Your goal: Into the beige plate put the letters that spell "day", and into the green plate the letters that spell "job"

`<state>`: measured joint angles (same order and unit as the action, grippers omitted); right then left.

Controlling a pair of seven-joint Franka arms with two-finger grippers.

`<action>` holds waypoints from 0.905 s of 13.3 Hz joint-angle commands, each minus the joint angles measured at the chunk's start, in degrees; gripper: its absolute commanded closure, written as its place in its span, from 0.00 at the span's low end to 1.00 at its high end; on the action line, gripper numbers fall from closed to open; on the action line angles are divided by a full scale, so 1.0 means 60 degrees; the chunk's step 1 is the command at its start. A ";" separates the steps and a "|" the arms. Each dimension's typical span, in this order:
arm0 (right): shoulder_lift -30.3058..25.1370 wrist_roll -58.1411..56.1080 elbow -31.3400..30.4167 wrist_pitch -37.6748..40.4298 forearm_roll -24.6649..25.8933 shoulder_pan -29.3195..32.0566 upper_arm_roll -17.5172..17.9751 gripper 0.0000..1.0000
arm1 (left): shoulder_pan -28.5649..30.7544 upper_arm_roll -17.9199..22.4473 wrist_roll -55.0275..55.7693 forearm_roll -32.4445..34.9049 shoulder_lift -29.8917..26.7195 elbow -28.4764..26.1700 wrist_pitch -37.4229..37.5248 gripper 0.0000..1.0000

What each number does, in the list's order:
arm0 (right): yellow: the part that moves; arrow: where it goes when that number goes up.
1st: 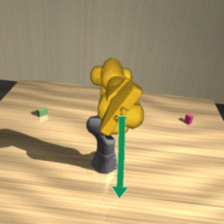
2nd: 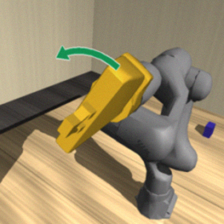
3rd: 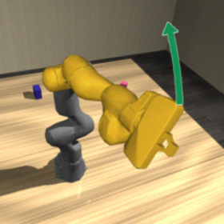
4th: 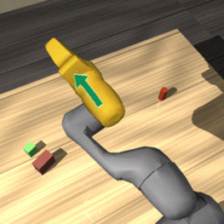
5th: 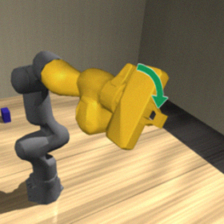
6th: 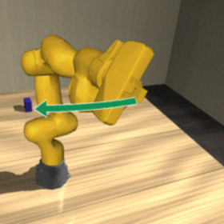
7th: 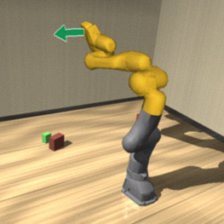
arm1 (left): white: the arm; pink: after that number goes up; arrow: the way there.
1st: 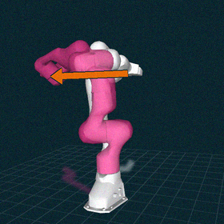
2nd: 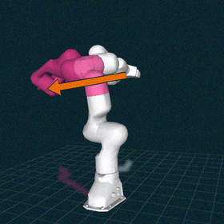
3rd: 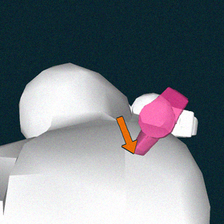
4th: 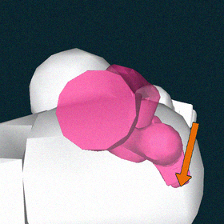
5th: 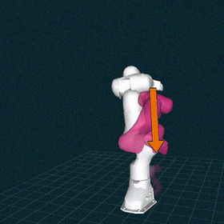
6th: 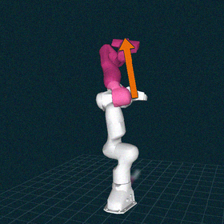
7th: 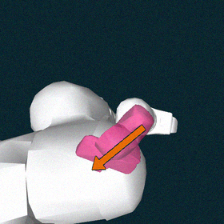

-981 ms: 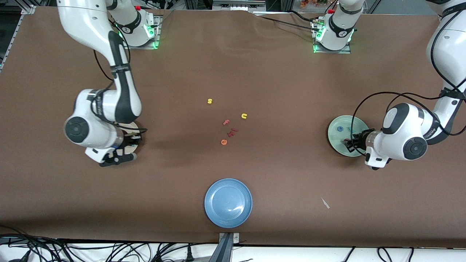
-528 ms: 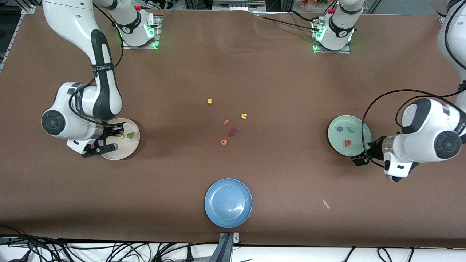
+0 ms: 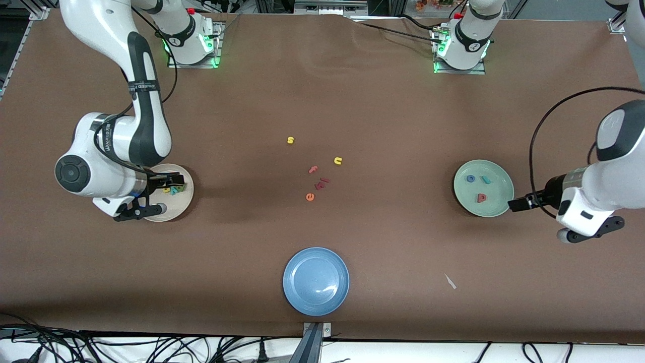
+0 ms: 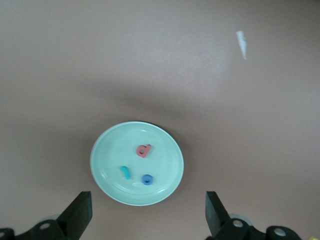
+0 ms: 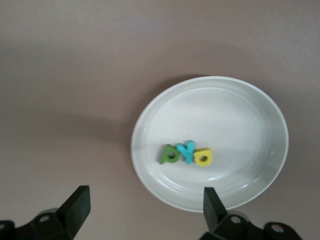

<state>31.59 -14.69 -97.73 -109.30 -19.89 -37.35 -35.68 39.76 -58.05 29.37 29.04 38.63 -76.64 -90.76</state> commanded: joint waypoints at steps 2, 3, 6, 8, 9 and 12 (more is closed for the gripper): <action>-0.0152 0.1492 0.0598 0.0973 0.0253 -0.0687 -0.0031 0.00 | -0.0123 0.0022 -0.1480 0.0199 -0.0418 0.0117 0.0375 0.01; -0.0152 0.1859 0.0803 0.1251 0.0253 -0.0848 -0.0031 0.00 | -0.0399 0.0080 -0.1583 0.0213 -0.0404 0.0118 0.0375 0.01; -0.0225 0.2521 0.1345 0.2247 0.0253 -0.1128 -0.0060 0.00 | -0.0882 0.0140 -0.1745 0.0169 -0.0272 0.0336 0.0375 0.00; -0.0255 0.2551 0.2018 0.3241 0.0384 -0.1128 -0.0147 0.00 | -0.1031 0.0169 -0.1672 0.0199 -0.0345 0.0382 0.0375 0.00; -0.0255 0.2566 0.2180 0.3623 0.0501 -0.1128 -0.0220 0.00 | -0.1031 0.0169 -0.1672 0.0213 -0.0345 0.0396 0.0375 0.00; -0.0633 0.2595 0.2431 0.4008 0.0764 -0.1303 -0.0280 0.00 | -0.1031 0.0184 -0.1672 0.0184 -0.0360 0.0396 0.0375 0.00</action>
<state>29.84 -0.01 -83.95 -87.08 -17.44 -44.15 -37.14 34.15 -57.47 20.85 29.04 36.72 -75.58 -89.66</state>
